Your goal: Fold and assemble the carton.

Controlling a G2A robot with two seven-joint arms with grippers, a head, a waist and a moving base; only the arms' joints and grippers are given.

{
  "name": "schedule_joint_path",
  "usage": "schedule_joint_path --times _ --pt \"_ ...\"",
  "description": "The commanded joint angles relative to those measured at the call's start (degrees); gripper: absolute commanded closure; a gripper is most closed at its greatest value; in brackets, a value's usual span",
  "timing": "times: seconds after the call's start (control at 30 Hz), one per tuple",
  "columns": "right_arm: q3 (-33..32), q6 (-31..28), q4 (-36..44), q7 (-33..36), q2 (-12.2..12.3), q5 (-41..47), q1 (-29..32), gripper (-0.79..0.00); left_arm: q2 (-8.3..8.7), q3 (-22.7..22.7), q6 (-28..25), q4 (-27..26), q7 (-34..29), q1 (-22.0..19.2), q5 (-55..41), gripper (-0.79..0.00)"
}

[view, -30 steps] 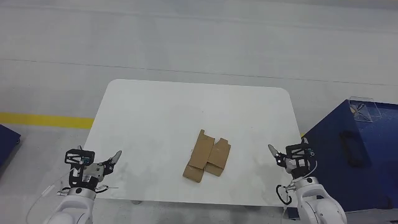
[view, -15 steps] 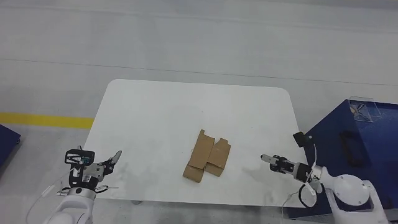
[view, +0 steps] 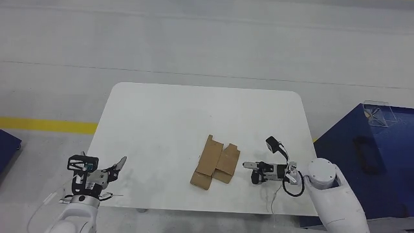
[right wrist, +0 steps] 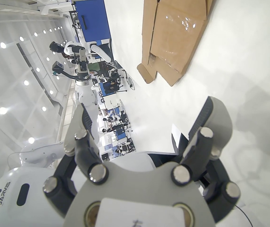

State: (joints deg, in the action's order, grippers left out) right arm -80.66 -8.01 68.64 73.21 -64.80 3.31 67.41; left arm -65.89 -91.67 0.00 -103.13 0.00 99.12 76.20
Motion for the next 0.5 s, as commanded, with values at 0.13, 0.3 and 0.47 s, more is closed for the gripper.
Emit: schedule_joint_path --times 0.13,0.3,0.47 --pt "-0.1 0.0 0.1 0.0 0.0 0.0 0.1 -0.785 0.0 0.0 0.0 0.0 0.0 0.0 0.0 -0.785" --pt "-0.2 1.3 -1.5 -7.3 -0.4 3.5 -0.2 -0.785 -0.24 1.2 -3.0 -0.8 -2.4 -2.1 -4.9 -0.785" --pt "2.3 -1.2 -3.8 -15.7 -1.4 5.3 -0.5 -0.785 -1.46 6.1 -9.6 -1.6 -10.9 -8.6 -32.0 -0.785"
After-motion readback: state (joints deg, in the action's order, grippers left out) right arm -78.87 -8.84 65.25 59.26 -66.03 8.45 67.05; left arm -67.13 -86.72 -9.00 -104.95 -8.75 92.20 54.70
